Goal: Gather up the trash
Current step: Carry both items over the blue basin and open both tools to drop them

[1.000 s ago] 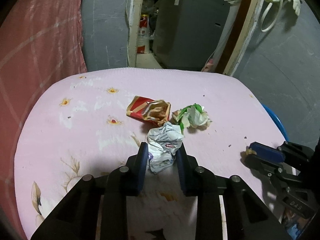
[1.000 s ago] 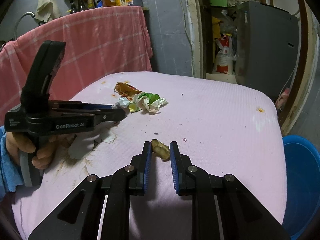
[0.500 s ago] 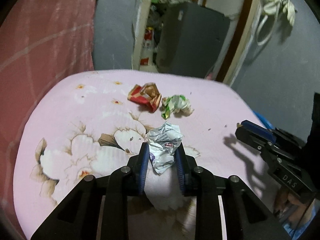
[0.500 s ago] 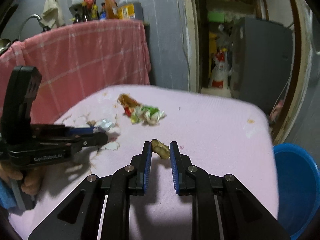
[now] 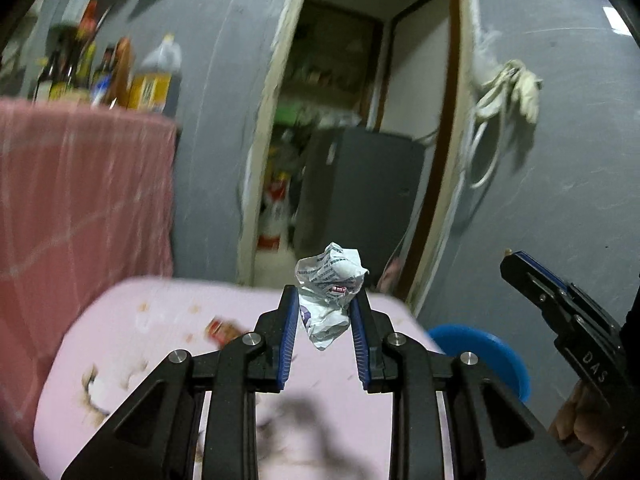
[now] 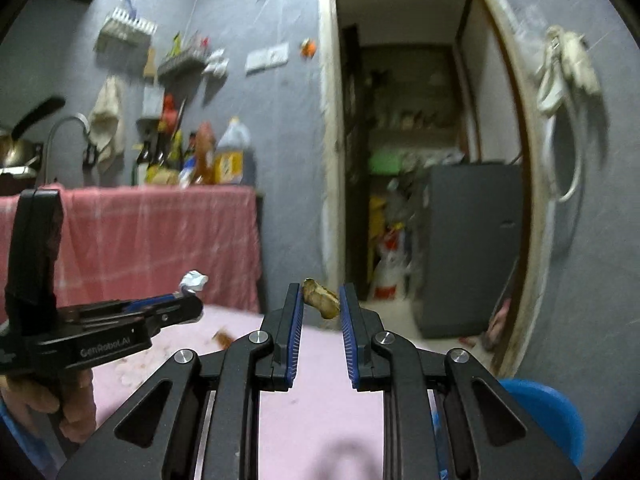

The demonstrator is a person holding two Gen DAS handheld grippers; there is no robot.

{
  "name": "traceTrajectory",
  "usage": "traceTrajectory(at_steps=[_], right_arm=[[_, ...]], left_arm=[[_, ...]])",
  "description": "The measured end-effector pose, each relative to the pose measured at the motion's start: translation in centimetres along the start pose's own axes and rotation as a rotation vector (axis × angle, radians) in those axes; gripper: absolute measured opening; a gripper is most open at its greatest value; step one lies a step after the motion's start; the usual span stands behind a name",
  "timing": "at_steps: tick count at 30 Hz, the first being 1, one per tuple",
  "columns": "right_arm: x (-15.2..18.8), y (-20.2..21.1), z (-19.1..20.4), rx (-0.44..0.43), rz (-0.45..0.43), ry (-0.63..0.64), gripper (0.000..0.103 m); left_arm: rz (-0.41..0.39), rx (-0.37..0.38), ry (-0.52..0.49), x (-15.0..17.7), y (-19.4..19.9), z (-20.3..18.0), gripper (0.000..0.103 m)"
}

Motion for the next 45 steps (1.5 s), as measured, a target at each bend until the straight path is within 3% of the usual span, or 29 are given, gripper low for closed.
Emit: traceTrajectory(at_steps=[5,10,18,27,38,41,45], right_arm=[[-1.6,3.1,-2.5,0.089,-0.072,-0.003,0.017],[-1.9,5.7,-5.5,0.174,-0.098,-0.025,0.017],[0.0,7.9,-11.5,0.269,-0.057,-0.161,0.017],[3.9,7.9,-16.6,0.313,0.036,-0.342,0.017],[6.8,7.0,-18.7,0.338,0.148,-0.455,0.019],[7.1,6.8,-18.9,0.335,0.163,-0.469,0.028],[7.1,6.7,-19.0,0.339,0.167,-0.471,0.029]], left_arm=[[-0.076,0.057,-0.043,-1.4,0.7,-4.4,0.022],[-0.064,0.129,-0.056,-2.0,-0.6,-8.0,0.022],[0.058,0.261,-0.063,-0.9,-4.3,-14.5,0.022],[0.256,0.307,-0.063,2.0,-9.6,-19.1,0.022],[0.402,0.299,-0.032,5.5,-13.5,-19.5,0.024],[0.425,0.307,-0.032,5.9,-13.9,-19.6,0.027],[0.439,0.314,-0.018,6.1,-14.0,-19.2,0.033]])
Point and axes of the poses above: each gripper's, at about its wrist camera, not at the fingertips, and y roughly against the way its jaws point, z to its left, x to its underside, the point moved 3 cm from there along -y, roughly the way its jaws point, and after that the axes turned 10 degrees about -x, right-handed, at the moved point
